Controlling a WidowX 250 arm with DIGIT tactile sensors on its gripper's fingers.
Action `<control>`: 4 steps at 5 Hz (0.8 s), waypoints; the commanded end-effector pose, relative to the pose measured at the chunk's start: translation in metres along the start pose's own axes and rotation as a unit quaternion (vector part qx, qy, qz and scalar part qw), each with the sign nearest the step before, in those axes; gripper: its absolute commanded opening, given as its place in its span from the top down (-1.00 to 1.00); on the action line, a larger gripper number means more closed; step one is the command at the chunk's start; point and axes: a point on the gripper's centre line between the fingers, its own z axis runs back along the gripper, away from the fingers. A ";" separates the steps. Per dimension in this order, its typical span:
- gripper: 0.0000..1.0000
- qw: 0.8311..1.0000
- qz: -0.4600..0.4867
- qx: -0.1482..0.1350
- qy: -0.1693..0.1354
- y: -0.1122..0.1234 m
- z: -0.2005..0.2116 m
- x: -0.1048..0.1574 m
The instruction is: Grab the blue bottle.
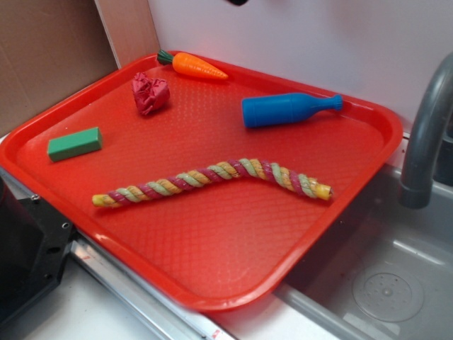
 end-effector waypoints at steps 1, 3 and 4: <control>-1.00 0.979 -0.197 0.045 -0.004 -0.027 -0.031 0.033; -1.00 0.970 -0.240 0.044 -0.005 -0.064 -0.069 0.013; -1.00 0.970 -0.239 0.048 -0.007 -0.072 -0.080 0.010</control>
